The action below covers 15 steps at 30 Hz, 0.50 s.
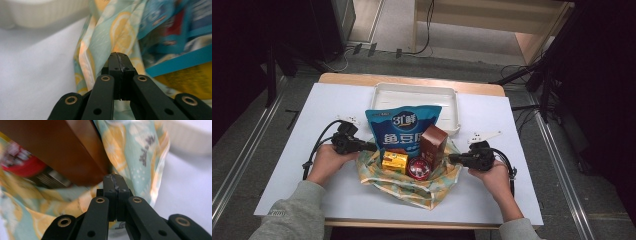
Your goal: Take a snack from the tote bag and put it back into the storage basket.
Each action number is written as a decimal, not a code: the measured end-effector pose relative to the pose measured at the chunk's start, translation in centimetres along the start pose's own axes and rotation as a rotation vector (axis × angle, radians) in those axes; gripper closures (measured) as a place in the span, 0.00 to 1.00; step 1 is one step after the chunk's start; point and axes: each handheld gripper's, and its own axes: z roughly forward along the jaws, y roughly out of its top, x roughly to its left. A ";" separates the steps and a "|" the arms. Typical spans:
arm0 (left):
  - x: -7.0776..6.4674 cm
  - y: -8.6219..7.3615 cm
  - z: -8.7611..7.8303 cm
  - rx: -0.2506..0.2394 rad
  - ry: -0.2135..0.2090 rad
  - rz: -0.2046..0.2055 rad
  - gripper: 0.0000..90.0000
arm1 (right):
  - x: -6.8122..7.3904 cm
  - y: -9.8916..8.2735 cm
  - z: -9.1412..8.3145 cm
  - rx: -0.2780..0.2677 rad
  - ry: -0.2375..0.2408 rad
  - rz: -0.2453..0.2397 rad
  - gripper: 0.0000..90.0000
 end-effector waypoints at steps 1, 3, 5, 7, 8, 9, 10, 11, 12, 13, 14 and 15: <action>0.0 0.0 0.0 0.000 0.000 0.000 1.00 | 0.0 0.0 0.0 0.000 0.000 0.000 1.00; -0.4 0.3 -0.3 -0.017 -0.004 0.007 1.00 | 0.4 0.7 -0.5 -0.028 0.001 -0.023 1.00; -0.7 0.4 -0.3 -0.016 0.010 0.013 1.00 | 0.6 1.3 -0.7 -0.035 0.007 -0.032 1.00; -0.8 1.0 -0.3 0.017 0.017 0.024 1.00 | 0.8 2.0 -0.9 -0.049 0.018 -0.040 1.00; -1.0 1.4 -0.4 0.003 0.010 0.031 1.00 | 0.8 2.2 -1.0 -0.053 0.017 -0.042 1.00; -1.0 1.4 -0.4 0.003 0.010 0.031 1.00 | 0.8 2.2 -1.0 -0.053 0.017 -0.042 1.00; -1.4 1.8 -0.6 -0.027 -0.007 0.046 1.00 | 0.8 2.7 -1.2 -0.061 0.015 -0.045 1.00; -1.4 1.8 -0.6 -0.027 -0.007 0.046 1.00 | 0.9 2.9 -1.3 -0.065 0.019 -0.047 1.00; -1.6 2.2 -0.5 0.006 0.009 0.062 1.00 | 0.9 3.2 -1.3 -0.069 0.021 -0.050 1.00; -1.6 2.2 -0.5 0.006 0.009 0.062 1.00 | 0.9 3.2 -1.3 -0.069 0.021 -0.050 1.00; -1.5 2.4 -0.6 -0.001 0.004 0.057 1.00 | 0.9 3.5 -1.2 -0.072 0.025 -0.054 1.00; -1.6 2.8 -0.7 0.004 0.001 0.069 1.00 | 0.8 3.8 -1.2 -0.066 0.021 -0.056 1.00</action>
